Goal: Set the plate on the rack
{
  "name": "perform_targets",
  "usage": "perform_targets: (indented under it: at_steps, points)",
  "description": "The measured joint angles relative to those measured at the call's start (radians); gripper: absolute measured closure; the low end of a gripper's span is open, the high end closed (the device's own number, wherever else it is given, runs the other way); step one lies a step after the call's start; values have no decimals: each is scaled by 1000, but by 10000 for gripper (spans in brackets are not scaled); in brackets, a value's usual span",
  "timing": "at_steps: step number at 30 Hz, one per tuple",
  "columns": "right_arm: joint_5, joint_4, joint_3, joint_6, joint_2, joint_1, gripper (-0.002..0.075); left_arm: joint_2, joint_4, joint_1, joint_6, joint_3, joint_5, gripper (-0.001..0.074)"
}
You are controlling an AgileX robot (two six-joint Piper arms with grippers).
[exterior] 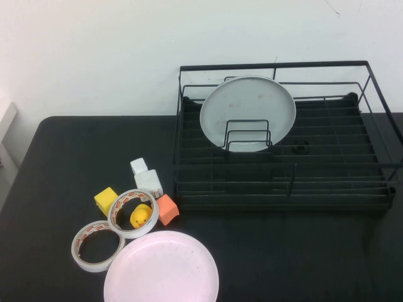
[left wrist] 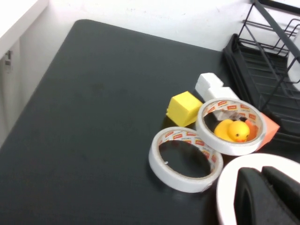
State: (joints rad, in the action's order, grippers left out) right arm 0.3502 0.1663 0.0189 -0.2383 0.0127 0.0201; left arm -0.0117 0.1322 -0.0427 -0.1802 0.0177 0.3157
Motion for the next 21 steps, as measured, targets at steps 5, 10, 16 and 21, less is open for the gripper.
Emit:
perform_targets:
  at_steps: [5,10,16,21]
  points:
    - [0,-10,0,0,0,0,717,0,108,0,-2,0,-22,736]
    - [0,-160,0,-51,0,0,717,0,535,0,-88,2,-114,736]
    - [0,-506,2,-108,0,0,717,0,1112,0,-150,2,-256,736]
    - [0,-679,6,-111,0,0,717,0,1220,0,-127,2,-387,736]
